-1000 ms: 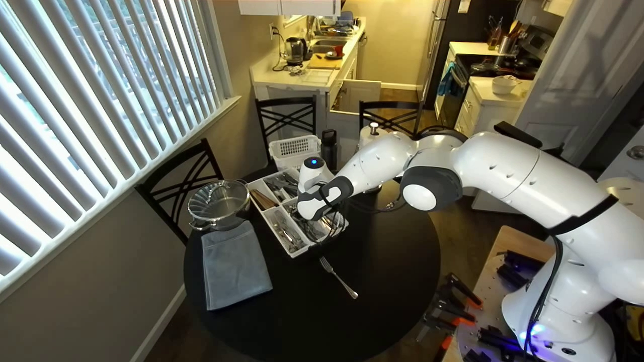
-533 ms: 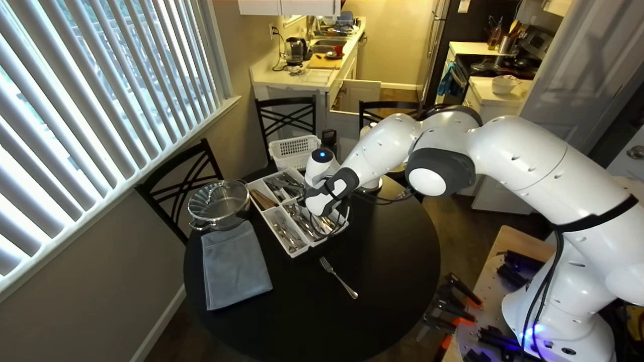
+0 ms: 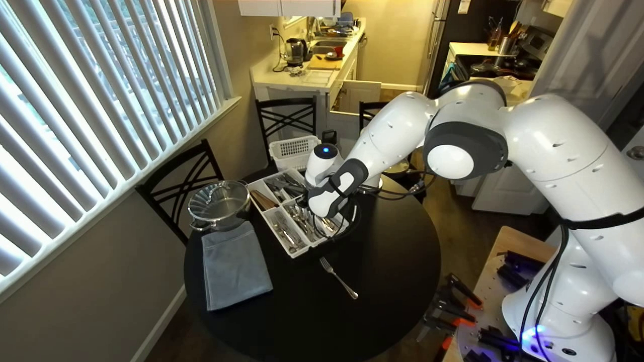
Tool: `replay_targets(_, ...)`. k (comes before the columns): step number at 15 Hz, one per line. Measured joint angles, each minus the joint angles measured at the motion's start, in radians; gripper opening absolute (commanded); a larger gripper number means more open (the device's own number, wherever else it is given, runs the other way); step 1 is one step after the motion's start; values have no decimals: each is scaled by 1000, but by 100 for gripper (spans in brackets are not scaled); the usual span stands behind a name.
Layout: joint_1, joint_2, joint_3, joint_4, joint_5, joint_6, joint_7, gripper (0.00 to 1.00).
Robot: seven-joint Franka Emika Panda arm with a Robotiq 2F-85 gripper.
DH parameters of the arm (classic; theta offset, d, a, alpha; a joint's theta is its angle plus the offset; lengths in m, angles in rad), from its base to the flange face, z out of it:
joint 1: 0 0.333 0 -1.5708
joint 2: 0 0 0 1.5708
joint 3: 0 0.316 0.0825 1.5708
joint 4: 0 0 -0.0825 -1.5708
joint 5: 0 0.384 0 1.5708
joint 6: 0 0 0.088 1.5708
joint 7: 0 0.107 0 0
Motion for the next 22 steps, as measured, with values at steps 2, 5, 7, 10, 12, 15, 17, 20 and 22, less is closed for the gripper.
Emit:
replay_targets(2,5,-36,0,-38,-8,0,-1,3)
replay_targets(5,5,-66,-1,-69,-29,-1,-1,38)
replay_targets(7,2,-66,2,-70,-32,-1,-1,50)
replay_targets(10,-30,-42,43,-48,-31,-1,-5,68)
replay_targets(12,-80,1,102,-5,-26,-1,-14,81)
replay_targets(15,-152,88,181,76,-13,-2,-41,84)
replay_targets(17,-185,143,210,124,-3,-2,-44,97)
replay_targets(20,-214,210,226,182,19,-3,-44,93)
replay_targets(22,-226,242,229,214,30,-3,-44,68)
